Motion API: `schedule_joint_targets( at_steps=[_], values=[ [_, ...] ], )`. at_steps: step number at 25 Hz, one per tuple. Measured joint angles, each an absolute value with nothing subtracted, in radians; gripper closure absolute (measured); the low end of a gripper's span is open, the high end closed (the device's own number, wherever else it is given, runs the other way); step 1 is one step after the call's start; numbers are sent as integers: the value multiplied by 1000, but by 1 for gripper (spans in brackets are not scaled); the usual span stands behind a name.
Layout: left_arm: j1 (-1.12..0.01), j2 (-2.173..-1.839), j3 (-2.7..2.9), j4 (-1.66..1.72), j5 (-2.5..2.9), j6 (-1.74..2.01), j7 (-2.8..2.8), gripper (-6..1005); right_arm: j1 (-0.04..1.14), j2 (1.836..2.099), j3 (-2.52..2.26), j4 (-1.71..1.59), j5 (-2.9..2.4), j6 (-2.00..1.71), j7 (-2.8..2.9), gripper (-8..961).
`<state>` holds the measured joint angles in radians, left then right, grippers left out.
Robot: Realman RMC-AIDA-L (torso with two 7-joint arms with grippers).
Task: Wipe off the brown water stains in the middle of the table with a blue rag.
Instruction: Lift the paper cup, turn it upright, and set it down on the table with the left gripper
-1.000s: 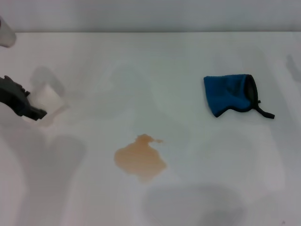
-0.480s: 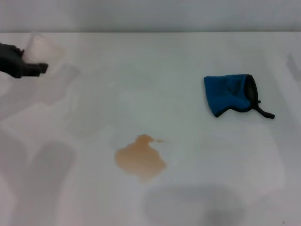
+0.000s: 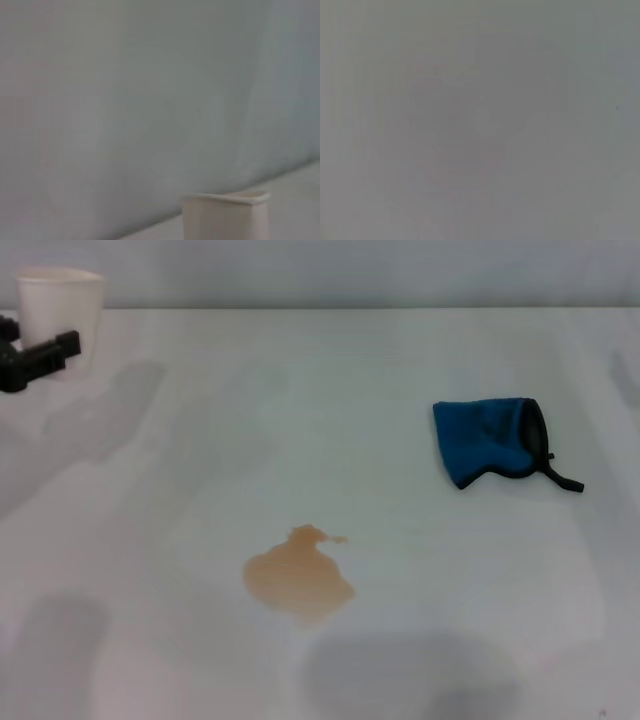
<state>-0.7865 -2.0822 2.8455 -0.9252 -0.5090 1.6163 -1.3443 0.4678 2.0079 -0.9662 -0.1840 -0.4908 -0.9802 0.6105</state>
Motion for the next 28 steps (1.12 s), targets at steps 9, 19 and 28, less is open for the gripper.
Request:
schedule_joint_targets(
  at_steps=[9, 19, 28],
  values=[
    [-573, -2083, 2843, -615, -779, 1581, -1104, 451, 472, 2008, -965, -184, -491, -980, 610, 127],
    [-435, -2081, 2841, -306, -963, 1405, -731, 462, 473, 2006, -969, -184, -491, -979, 609, 127],
    [-392, -2081, 2841, -100, -1143, 1250, -352, 465, 468, 2005, -966, -184, -491, -979, 609, 127]
  ],
)
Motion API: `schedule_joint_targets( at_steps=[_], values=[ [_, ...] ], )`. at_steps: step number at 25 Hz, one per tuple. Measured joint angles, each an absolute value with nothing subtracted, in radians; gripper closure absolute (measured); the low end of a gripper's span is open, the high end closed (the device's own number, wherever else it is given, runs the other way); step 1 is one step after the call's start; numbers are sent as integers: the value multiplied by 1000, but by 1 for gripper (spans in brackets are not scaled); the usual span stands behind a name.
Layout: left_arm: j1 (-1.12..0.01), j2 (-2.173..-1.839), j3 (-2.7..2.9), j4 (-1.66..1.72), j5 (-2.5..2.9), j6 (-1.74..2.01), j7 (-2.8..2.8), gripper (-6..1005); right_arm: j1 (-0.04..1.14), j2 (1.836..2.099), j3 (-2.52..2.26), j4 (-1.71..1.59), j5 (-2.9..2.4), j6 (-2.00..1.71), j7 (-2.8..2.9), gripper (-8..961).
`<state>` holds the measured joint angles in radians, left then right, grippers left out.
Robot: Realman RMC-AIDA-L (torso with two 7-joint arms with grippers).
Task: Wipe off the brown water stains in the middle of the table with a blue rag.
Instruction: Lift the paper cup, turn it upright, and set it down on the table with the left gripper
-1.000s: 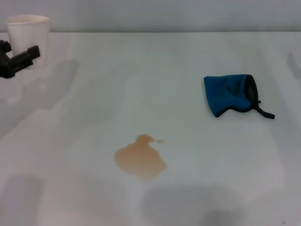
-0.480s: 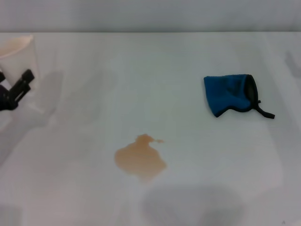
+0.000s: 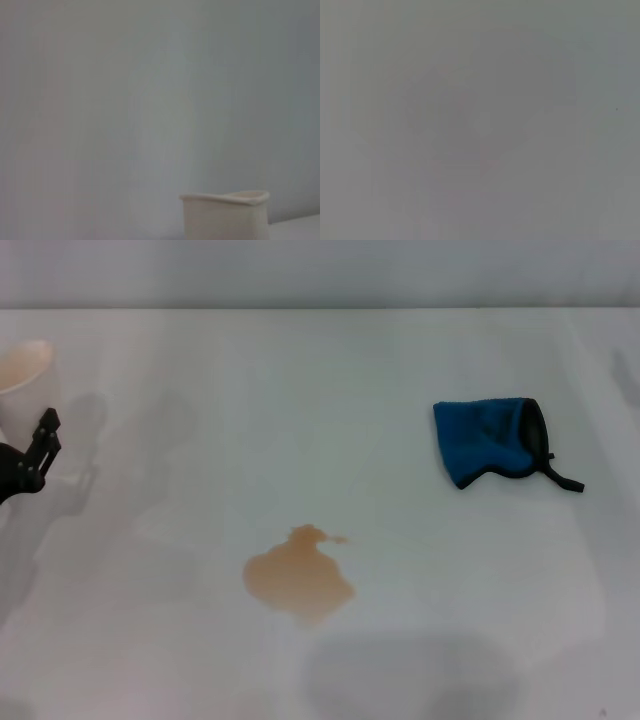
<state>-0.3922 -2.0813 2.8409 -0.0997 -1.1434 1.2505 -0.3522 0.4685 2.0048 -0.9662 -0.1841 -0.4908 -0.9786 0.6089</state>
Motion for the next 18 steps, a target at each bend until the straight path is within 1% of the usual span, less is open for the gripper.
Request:
schedule_joint_targets(
  at_steps=[12, 18],
  values=[
    [-423, -2084, 2841, 10, -1183, 1072, -153, 468, 470, 2003, -963, -185, -485, -979, 609, 126],
    [-437, -2084, 2836, 33, -1185, 1058, -144, 469, 471, 2001, -963, -194, -484, -969, 609, 126]
  ],
)
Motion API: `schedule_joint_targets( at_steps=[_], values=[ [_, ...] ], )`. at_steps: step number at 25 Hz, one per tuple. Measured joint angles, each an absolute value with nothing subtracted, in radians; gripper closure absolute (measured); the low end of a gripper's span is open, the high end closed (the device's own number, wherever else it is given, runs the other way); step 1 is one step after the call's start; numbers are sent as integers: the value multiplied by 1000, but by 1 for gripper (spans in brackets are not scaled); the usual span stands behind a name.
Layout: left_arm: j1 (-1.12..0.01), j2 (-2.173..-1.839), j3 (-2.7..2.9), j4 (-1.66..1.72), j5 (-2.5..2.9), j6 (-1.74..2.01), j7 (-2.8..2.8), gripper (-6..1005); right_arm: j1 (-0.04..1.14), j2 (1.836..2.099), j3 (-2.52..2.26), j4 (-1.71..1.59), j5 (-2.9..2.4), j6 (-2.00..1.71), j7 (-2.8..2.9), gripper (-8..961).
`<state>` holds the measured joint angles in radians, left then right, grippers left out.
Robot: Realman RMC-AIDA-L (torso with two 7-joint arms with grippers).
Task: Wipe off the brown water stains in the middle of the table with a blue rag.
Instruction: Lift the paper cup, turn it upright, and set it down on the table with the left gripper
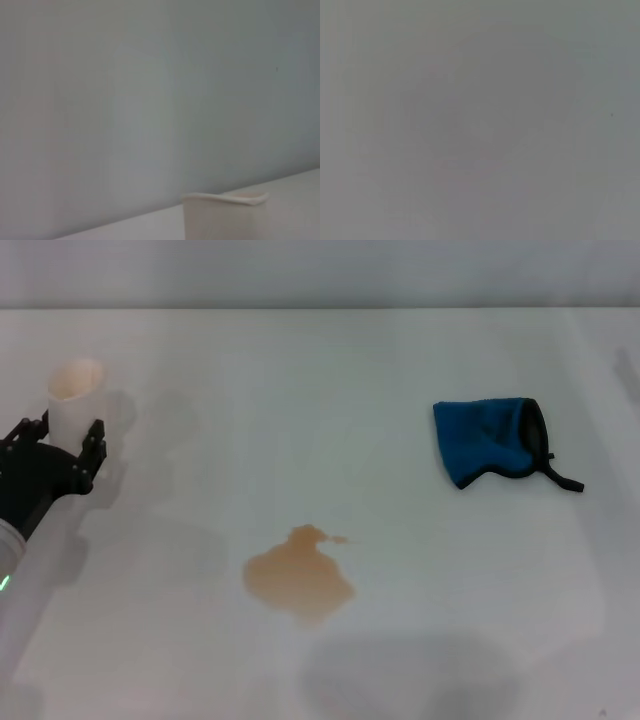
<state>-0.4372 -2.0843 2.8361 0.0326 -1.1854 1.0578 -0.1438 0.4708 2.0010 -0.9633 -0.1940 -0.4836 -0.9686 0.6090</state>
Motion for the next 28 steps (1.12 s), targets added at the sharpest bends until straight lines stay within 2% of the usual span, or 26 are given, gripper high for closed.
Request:
schedule_joint_targets(
  at_steps=[24, 28],
  values=[
    [-420, -2086, 2830, 110, -1196, 1002, -65, 458, 468, 2010, -963, -196, -483, -966, 609, 127],
    [-411, -2086, 2830, 114, -1197, 1006, -66, 339, 468, 2010, -963, -196, -482, -966, 609, 126]
  ],
)
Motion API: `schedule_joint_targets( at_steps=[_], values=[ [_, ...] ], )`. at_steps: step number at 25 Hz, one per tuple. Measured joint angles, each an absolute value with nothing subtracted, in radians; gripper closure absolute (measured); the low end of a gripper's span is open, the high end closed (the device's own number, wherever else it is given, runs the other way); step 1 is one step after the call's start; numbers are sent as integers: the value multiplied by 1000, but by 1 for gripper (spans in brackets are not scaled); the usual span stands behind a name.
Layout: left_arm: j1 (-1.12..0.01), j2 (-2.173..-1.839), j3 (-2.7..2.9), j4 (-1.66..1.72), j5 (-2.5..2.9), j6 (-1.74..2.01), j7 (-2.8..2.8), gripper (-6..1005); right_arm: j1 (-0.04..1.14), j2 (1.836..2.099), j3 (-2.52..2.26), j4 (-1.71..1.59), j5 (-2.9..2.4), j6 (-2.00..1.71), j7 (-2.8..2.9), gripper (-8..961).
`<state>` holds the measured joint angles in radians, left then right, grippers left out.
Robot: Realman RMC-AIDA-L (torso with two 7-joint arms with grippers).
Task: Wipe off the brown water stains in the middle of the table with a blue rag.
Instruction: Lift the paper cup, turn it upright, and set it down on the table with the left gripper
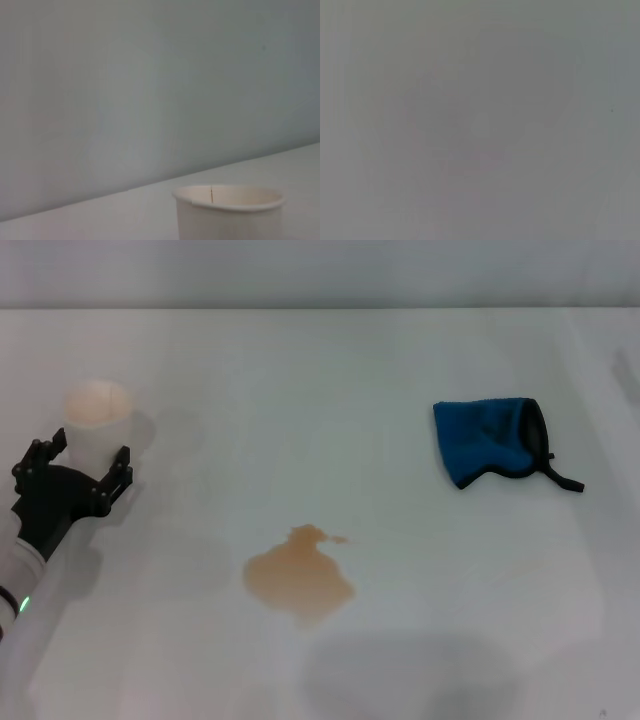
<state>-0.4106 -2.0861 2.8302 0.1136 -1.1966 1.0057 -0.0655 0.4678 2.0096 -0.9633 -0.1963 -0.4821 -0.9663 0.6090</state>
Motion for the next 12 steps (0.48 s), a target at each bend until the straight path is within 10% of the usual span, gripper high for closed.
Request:
schedule_joint_targets(
  at_steps=[12],
  values=[
    [-359, -2086, 2830, 153, -1197, 1046, -48, 214, 474, 2006, -963, -206, -482, -968, 609, 126]
  ],
)
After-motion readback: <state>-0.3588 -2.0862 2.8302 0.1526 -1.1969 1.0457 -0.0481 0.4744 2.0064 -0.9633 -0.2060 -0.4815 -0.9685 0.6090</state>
